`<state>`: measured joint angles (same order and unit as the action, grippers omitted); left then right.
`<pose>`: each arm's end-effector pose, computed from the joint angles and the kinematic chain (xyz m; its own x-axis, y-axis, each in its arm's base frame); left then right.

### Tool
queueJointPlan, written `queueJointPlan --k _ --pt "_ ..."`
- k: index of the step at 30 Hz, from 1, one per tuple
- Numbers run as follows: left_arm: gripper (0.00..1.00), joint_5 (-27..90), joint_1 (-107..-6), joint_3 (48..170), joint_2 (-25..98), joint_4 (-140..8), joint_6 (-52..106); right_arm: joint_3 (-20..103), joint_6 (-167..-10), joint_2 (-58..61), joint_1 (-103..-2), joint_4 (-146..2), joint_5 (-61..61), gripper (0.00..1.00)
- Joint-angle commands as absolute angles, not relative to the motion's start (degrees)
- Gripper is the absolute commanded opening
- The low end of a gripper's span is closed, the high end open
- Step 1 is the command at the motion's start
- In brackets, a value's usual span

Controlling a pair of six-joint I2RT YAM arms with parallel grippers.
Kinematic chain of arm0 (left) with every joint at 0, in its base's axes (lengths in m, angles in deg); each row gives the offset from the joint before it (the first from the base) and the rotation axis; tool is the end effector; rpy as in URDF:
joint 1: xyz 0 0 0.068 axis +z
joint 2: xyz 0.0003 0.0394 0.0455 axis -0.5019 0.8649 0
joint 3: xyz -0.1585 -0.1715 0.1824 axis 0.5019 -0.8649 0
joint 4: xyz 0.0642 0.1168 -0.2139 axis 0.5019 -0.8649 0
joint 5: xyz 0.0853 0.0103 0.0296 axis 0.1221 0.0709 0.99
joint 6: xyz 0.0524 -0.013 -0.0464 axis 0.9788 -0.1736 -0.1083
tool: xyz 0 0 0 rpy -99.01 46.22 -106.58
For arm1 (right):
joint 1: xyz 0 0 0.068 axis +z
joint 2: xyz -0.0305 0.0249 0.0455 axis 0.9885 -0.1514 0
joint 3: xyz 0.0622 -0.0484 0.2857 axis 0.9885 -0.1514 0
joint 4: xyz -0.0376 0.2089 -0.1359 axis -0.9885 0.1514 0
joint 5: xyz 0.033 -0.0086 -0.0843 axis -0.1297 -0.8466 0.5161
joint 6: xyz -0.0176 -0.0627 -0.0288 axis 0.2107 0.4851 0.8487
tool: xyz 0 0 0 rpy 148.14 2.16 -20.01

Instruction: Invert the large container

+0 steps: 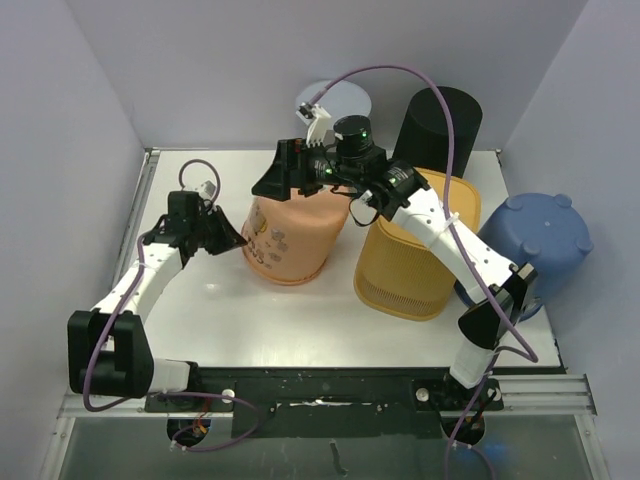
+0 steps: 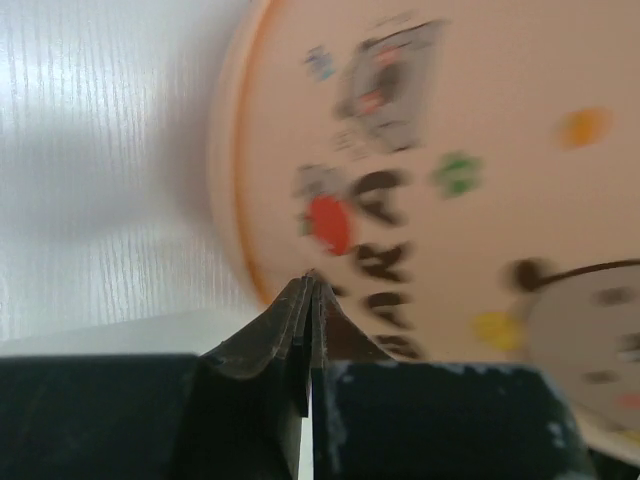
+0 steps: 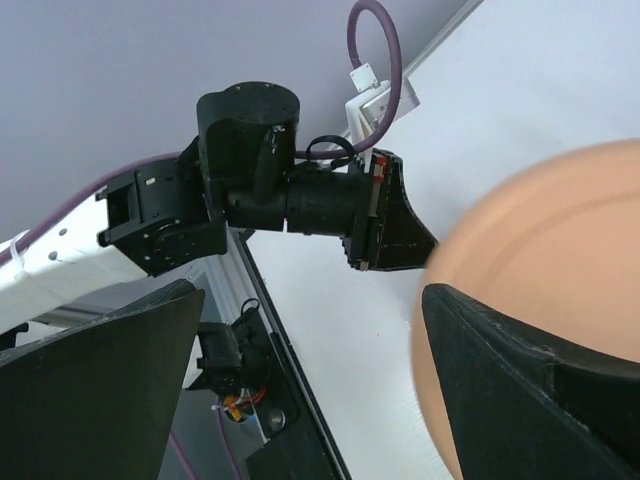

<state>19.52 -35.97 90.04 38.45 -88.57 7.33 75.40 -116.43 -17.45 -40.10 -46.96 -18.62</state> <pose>0.2846 -0.0496 0.2604 -0.7792 -0.4037 -0.4794 -0.0698 0.8160 -0.5738 0.2931 0.2911 0.4604 -0.6937 0.0751 -0.7164 -0.6267 0.4274 0.6516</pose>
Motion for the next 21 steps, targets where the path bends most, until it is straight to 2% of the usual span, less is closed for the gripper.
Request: queueJointPlan --k 1,10,15,16,21 --pt "0.0 18.48 -35.58 90.61 37.07 -87.75 7.44 77.11 -115.93 -18.72 -40.34 -48.67 -20.43 0.98" --pt "0.0 22.08 -34.33 95.8 34.19 -94.05 10.77 81.22 -110.45 -18.23 -40.25 -42.13 -13.88 0.98" --pt "0.0 24.6 -33.47 105.86 31.73 -101.55 16.53 83.87 -103.19 -13.86 -40.5 -33.38 6.01 0.98" --pt "0.03 24.89 -33.47 107.59 31.6 -102.67 17.25 83.79 -102.51 -12.92 -40.92 -32.1 11.3 0.98" --pt "0.48 25.17 -33.38 113.31 30.67 -102.71 17.28 80.21 -100.75 -7.07 -45.04 -30.34 33.31 0.98"
